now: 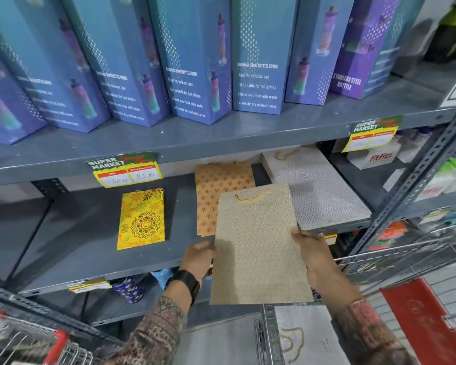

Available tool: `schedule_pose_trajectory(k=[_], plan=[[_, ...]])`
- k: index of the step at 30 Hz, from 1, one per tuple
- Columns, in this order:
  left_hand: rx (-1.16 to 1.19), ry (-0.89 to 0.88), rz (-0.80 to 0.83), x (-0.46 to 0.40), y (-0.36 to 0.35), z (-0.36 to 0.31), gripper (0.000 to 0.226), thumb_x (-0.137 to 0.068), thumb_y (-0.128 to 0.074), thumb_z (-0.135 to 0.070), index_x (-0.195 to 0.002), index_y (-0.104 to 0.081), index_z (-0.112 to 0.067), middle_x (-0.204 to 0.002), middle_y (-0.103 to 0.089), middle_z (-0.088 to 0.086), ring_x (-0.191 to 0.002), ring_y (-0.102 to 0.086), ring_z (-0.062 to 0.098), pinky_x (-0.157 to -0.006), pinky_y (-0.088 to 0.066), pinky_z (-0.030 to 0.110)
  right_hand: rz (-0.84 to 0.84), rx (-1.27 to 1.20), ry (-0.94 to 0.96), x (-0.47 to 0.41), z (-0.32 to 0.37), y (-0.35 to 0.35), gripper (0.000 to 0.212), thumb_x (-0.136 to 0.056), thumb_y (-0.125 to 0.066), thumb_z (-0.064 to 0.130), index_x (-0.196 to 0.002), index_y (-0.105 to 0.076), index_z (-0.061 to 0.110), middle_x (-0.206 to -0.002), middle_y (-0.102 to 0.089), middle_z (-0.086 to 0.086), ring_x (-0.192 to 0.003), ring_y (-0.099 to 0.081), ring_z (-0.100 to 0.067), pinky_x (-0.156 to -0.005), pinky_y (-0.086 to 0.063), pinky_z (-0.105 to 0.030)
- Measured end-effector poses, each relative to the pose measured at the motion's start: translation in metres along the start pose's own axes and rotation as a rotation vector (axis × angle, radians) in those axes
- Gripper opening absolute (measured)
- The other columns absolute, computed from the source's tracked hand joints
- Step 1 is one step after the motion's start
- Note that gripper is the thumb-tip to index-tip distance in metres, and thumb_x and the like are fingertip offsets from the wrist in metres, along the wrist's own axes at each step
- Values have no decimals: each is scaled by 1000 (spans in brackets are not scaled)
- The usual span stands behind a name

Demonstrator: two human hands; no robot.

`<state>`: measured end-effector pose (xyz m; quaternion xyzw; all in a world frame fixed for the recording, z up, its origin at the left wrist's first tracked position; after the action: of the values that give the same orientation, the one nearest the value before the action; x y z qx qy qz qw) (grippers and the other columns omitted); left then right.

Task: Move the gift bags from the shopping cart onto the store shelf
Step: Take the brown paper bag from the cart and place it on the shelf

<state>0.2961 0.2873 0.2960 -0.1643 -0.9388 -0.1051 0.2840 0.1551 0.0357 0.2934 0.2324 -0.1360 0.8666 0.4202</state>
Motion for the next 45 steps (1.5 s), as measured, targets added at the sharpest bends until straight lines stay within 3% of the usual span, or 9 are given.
schedule_pose_trajectory(k=[3,7,13,19,25,31,37,40,45], plan=[[0,26,13,-5,4,4,24,-95,-57,-1,-112,-71,-9,-96,-71,8,-60,-70,8,-56,-57,20,31,-25,10,-5,-1,-12,31,-94,-69,27,-118,-66,6,-120,-63,-2,-118,-51,-21,-117,-32,-49],[44,-34,-125,-30,23,-13,32,-92,-57,1,-115,-73,-15,-111,-73,9,-97,-69,27,-94,-57,43,22,24,103,-14,22,-37,23,-89,-76,24,-106,-73,9,-111,-71,-6,-111,-61,-23,-109,-42,-40],[-6,-216,-226,-66,25,-72,35,-92,-58,0,-125,-66,-8,-126,-69,18,-115,-66,35,-99,-50,38,-25,407,269,-65,53,-68,37,-77,-83,33,-110,-79,16,-108,-79,-3,-106,-72,-21,-102,-54,-41],[-110,-240,-270,-122,24,-80,28,-89,-64,-13,-115,-72,-9,-102,-71,8,-91,-59,17,-92,-50,29,-83,414,326,-111,74,-91,31,-77,-86,16,-106,-78,10,-107,-78,-2,-98,-71,-17,-96,-52,-25],[-231,-194,-367,-152,31,-81,29,-86,-71,-20,-115,-75,-18,-106,-74,0,-100,-68,19,-91,-52,26,-148,463,359,-135,75,-109,28,-75,-86,16,-103,-81,14,-99,-81,-3,-70,-68,-9,-80,-60,-28],[-248,-203,-389,-158,34,-68,40,-83,-74,-29,-122,-72,-20,-119,-74,5,-110,-69,24,-95,-52,26,-85,527,397,-144,65,-109,43,-77,-86,20,-117,-74,6,-114,-78,-9,-101,-74,-19,-98,-56,-30],[-341,-602,-626,-84,22,-91,30,-89,-64,-25,-118,-71,-21,-99,-66,6,-80,-65,22,-78,-50,26,-124,450,586,-97,71,-46,32,-87,-77,21,-118,-74,11,-96,-74,1,-90,-69,-14,-90,-54,-22],[-330,-755,-413,-33,-54,-68,25,-89,-60,-14,-109,-74,-21,-93,-67,-1,-73,-62,15,-74,-48,19,-163,390,593,-68,42,24,24,-89,-74,14,-113,-75,11,-94,-74,1,-81,-67,-6,-78,-52,-14],[-449,-408,117,-28,-198,61,23,-88,-64,-20,-109,-75,-22,-91,-79,2,-82,-72,19,-78,-56,31,-289,555,475,-55,-39,155,17,-89,-71,11,-104,-77,14,-92,-73,3,-80,-67,-6,-76,-48,-19]])
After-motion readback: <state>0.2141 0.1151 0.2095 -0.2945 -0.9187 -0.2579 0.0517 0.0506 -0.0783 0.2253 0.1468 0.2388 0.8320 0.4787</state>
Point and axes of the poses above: each hand's wrist, its own x-axis away from the middle knuckle, its own y-axis out of the back of the hand, z = x × y, the point moved 8 cm from there along -x, towards the middle knuckle
